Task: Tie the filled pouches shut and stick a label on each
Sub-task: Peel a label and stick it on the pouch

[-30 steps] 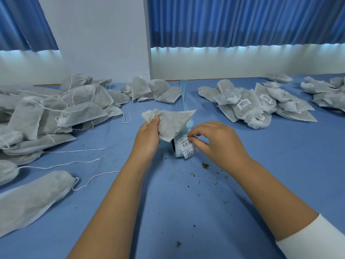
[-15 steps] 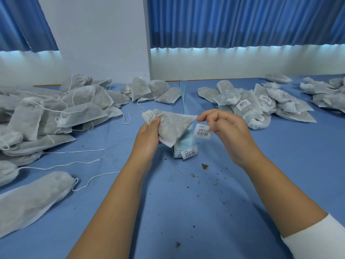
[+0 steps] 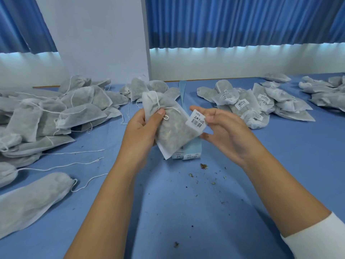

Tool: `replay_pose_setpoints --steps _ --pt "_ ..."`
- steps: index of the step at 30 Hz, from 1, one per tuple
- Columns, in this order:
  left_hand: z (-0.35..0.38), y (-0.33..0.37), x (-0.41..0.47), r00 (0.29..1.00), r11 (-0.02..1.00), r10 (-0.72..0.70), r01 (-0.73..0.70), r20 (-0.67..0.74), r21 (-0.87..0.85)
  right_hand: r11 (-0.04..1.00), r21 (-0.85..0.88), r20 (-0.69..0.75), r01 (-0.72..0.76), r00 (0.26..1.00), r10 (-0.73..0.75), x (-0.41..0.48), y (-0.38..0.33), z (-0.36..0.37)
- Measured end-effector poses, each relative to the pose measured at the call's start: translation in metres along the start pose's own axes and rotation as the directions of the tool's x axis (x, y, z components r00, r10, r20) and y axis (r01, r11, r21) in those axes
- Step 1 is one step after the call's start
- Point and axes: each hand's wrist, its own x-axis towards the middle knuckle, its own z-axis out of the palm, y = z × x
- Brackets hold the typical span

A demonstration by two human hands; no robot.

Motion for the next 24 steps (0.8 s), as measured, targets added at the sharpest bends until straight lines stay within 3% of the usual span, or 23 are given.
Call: replay_pose_setpoints --steps 5,9,11,17,20,24 --pt "0.002 0.004 -0.002 0.994 0.998 -0.051 0.049 -0.098 -0.027 0.981 0.083 0.163 -0.173 0.974 0.157 -0.004 0.002 0.005" --pt "0.007 0.0 -0.004 0.954 0.991 -0.098 0.118 -0.285 0.056 0.96 0.194 0.135 -0.201 0.975 0.177 -0.003 0.006 0.011" --pt "0.01 -0.001 -0.008 0.948 0.992 -0.07 0.098 -0.311 0.074 0.947 0.247 0.135 -0.204 0.975 0.175 -0.001 0.008 0.014" --pt "0.018 0.001 -0.016 0.977 0.992 -0.128 0.122 -0.172 -0.044 0.898 0.362 0.156 -0.252 0.965 0.209 -0.001 0.008 0.014" --pt "0.013 0.002 -0.014 0.974 0.991 -0.123 0.13 -0.192 0.027 0.949 0.238 0.024 -0.205 0.978 0.206 -0.001 0.001 0.01" --pt "0.004 0.004 -0.012 0.987 0.978 -0.158 0.162 -0.044 0.131 0.985 0.104 -0.103 -0.137 0.984 0.148 -0.001 -0.008 0.002"
